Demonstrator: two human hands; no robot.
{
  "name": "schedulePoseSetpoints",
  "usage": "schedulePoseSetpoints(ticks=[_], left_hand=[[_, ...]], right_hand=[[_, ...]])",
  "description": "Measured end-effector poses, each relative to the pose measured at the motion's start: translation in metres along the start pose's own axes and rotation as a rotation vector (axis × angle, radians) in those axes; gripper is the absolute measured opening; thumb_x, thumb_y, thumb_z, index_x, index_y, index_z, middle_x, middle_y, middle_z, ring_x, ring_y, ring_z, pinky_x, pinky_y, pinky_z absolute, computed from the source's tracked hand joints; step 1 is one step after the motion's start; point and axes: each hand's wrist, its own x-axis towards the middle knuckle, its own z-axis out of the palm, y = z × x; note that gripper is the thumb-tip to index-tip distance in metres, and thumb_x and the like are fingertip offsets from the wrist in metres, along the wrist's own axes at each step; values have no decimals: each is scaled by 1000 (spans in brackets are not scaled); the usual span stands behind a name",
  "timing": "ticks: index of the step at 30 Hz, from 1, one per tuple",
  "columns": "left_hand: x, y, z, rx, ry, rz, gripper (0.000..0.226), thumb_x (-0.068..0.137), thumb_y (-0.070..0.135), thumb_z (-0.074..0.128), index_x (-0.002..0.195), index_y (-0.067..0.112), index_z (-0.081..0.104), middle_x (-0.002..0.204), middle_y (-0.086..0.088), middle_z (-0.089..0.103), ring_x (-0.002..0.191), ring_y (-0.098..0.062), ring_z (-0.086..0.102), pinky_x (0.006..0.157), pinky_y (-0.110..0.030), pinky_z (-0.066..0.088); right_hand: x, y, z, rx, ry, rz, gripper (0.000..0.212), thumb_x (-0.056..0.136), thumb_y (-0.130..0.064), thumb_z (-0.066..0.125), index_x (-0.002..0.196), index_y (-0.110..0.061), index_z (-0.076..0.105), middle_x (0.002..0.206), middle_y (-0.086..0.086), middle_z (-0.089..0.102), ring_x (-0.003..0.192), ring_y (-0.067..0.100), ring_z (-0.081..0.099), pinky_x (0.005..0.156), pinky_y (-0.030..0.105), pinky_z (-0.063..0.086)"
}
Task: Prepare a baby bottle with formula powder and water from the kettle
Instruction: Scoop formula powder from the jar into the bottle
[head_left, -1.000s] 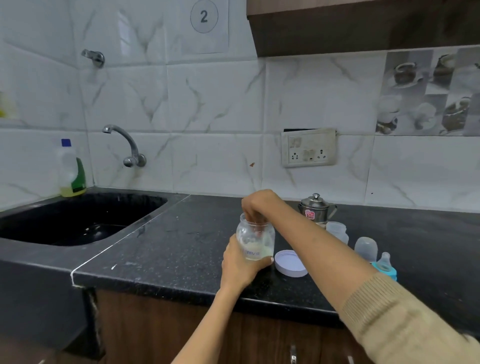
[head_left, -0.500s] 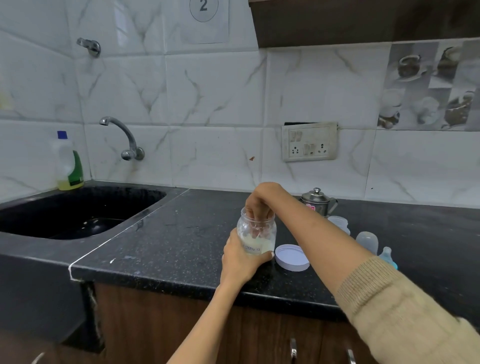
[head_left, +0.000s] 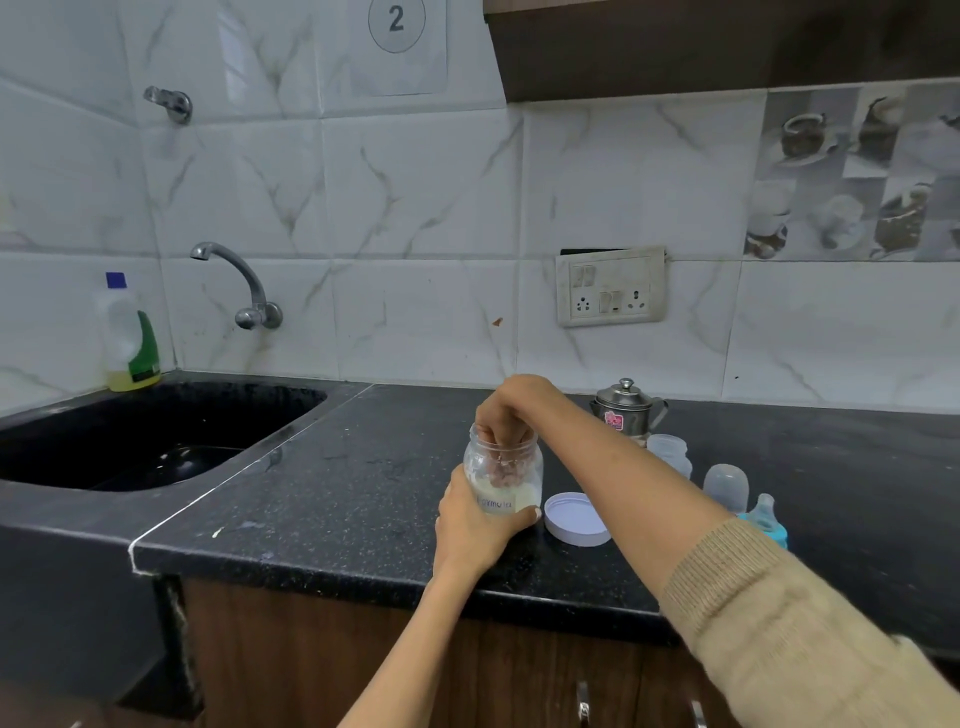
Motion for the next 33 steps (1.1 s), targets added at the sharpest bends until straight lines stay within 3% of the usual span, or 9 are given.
schedulePoseSetpoints(ticks=[2,4,7,10,13,19,25,28,33], left_hand=[[0,1,0,-4,-5,0,89,51,46,80,127,22,41,122,2,55,109,-20,55,92,-37,48],[0,1,-1,-7,-8,-5,88,52,45,81,127,22,40,122,1,55,109,-20,55,92,-38,48],[0,1,-1,3,-10,-7,90,55,44,81,131,21,38,127,0,53,114,-22,52,94,-38,46],[0,2,-1,7,-11,-22,90,57,43,81,131,18,37,128,-2,52,115,-23,51,94,-37,45],[-1,2,-2,16,-8,-13,89,58,43,81,131,18,37,128,-2,53,116,-23,51,94,-37,45],[-2,5,-2,13,0,44,82,60,40,82,128,21,41,127,2,53,115,-19,53,89,-29,42],[-1,2,-1,9,5,52,81,58,41,82,126,23,42,125,3,54,113,-18,54,85,-25,41],[-3,3,-2,14,7,65,79,57,40,83,125,24,44,120,5,55,111,-17,55,84,-25,41],[-3,4,-3,29,-2,31,75,48,49,83,112,28,49,111,11,57,103,-12,58,83,-28,50]], right_hand=[[1,4,1,38,-23,-25,15,95,-10,45,90,-10,60,89,3,51,90,24,48,74,30,45],[1,8,2,138,-51,-58,23,93,-13,54,113,-8,64,107,8,59,96,24,56,87,32,49],[-1,17,-1,344,-86,-97,32,90,-2,59,121,-6,65,125,12,63,114,29,60,102,39,47],[-1,28,-6,534,-80,-101,38,87,10,56,124,0,61,129,18,60,117,32,59,103,40,46],[-4,38,-10,688,-86,-115,39,87,14,55,124,5,59,121,18,63,104,25,60,99,34,48],[-9,58,-1,1008,-120,-50,37,91,11,51,128,8,54,60,2,72,57,6,70,68,18,57],[-17,70,12,1270,-102,25,36,94,6,47,129,2,55,54,0,71,75,10,62,72,17,54],[-20,75,19,1373,-76,37,37,94,8,46,130,3,54,58,2,72,69,9,65,64,17,56],[-29,80,28,1462,-79,27,39,95,8,43,134,4,49,69,4,71,80,10,58,57,14,55]])
